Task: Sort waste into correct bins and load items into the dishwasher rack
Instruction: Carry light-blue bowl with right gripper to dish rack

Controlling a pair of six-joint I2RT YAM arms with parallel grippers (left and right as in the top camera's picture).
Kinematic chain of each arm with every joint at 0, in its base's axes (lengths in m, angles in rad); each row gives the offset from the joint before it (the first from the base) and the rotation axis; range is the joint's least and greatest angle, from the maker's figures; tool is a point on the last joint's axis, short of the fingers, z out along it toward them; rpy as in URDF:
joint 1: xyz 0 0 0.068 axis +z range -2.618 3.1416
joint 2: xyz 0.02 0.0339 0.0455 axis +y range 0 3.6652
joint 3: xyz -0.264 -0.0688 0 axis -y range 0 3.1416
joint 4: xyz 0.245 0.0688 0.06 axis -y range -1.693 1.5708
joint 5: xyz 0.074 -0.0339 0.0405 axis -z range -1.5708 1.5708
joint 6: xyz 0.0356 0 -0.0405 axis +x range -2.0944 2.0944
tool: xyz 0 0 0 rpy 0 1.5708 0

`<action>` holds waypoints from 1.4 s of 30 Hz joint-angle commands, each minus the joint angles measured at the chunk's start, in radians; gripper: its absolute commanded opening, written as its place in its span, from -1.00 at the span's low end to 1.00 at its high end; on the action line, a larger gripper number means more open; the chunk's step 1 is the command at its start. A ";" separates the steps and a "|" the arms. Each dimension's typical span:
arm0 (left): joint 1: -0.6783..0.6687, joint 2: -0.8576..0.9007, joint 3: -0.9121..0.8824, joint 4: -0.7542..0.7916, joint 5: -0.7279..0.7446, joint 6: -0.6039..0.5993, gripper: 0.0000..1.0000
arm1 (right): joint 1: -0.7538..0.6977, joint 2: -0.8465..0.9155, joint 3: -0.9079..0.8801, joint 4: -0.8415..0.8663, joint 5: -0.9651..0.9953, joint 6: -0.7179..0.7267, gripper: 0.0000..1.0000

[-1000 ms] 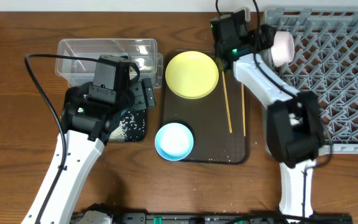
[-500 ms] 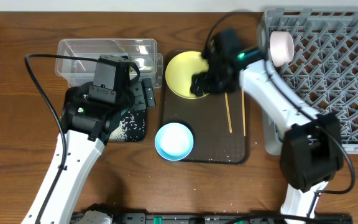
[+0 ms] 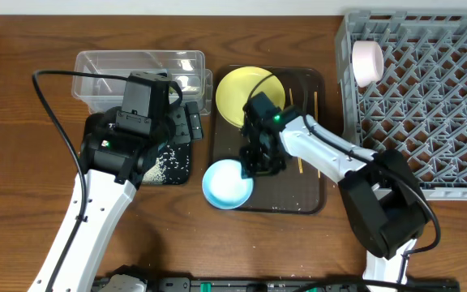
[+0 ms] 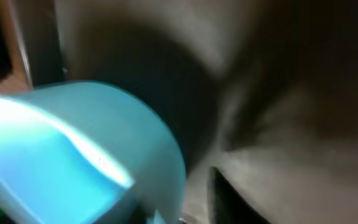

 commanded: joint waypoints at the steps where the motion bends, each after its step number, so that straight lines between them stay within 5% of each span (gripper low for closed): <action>1: 0.004 0.002 -0.002 0.000 -0.012 0.003 0.83 | -0.017 0.005 0.000 -0.002 0.024 0.043 -0.98; 7: 0.004 0.002 -0.002 0.000 -0.012 0.003 0.82 | -0.114 -0.084 0.037 -0.066 0.094 0.013 -0.98; 12: 0.004 0.002 -0.002 0.000 -0.012 0.003 0.83 | -0.259 -0.282 0.122 -0.153 0.336 0.021 -0.98; 16: 0.004 0.002 -0.002 0.000 -0.012 0.003 0.83 | -0.343 -0.440 0.154 -0.154 0.622 0.067 -0.98; 20: 0.004 0.002 -0.002 0.000 -0.012 0.003 0.83 | -0.357 -0.512 0.154 -0.159 1.117 0.068 -0.98; 32: 0.004 0.002 -0.002 0.000 -0.012 0.003 0.83 | -0.359 -0.309 0.154 -0.140 1.744 -0.066 -0.98; 42: 0.004 0.002 -0.002 0.000 -0.012 0.003 0.83 | -0.390 -0.109 0.154 -0.080 1.754 -0.066 -0.98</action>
